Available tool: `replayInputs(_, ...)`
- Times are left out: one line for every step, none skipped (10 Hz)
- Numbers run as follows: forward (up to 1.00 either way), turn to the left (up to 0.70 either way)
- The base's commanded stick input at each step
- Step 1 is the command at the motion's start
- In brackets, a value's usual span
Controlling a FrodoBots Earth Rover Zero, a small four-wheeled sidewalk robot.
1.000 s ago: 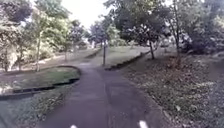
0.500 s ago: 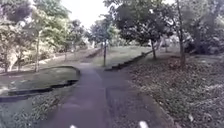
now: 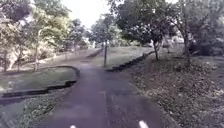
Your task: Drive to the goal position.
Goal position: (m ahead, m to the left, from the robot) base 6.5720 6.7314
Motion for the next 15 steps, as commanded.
replayInputs(0.50, 0.00)
replayInputs(0.50, 0.00)
replayInputs(0.50, 0.00)
replayInputs(0.50, 0.00)
replayInputs(0.50, 0.00)
replayInputs(0.50, 0.00)
replayInputs(0.50, 0.00)
replayInputs(0.50, 0.00)
replayInputs(0.50, 0.00)
replayInputs(0.50, 0.00)
replayInputs(0.50, 0.00)
replayInputs(0.50, 0.00)
replayInputs(0.50, 0.00)
replayInputs(0.50, 0.00)
replayInputs(0.50, 0.00)
